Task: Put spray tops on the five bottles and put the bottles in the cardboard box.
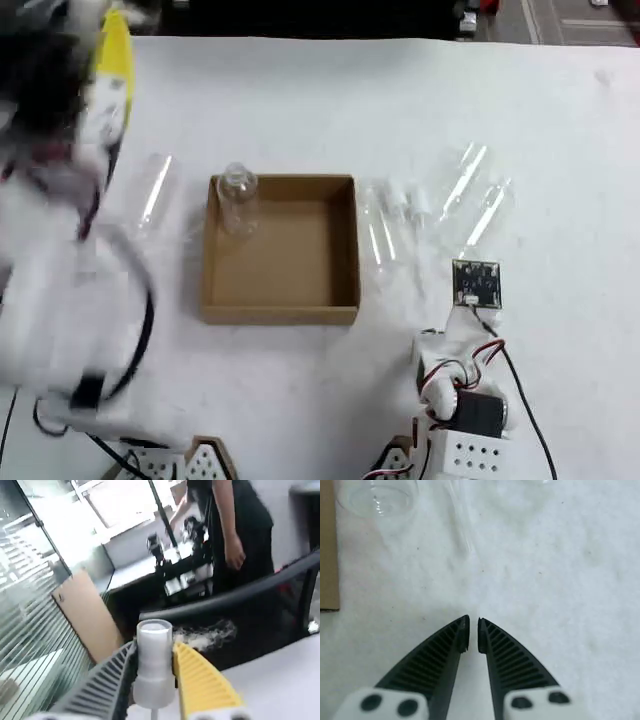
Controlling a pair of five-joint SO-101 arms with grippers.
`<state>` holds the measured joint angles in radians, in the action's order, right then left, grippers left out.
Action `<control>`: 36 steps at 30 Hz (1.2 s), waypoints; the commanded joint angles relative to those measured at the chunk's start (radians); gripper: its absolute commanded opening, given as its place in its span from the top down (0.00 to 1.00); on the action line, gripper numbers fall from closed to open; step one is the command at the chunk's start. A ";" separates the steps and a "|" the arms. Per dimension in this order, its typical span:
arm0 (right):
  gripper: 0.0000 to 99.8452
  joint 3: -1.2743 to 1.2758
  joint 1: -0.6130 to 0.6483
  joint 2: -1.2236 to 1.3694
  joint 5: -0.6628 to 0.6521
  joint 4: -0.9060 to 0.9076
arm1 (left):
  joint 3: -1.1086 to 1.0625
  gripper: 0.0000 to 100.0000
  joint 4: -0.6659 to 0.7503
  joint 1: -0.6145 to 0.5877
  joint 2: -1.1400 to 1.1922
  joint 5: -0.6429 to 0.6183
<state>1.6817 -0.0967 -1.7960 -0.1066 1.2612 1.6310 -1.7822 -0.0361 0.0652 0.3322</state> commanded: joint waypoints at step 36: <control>0.98 0.009 0.001 -0.005 0.002 0.005 | -1.913 0.98 0.984 0.085 -1.222 -0.344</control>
<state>1.6817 -0.0967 -1.7960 -0.1066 1.2612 -0.0967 -1.0012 0.0207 -1.1162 0.0008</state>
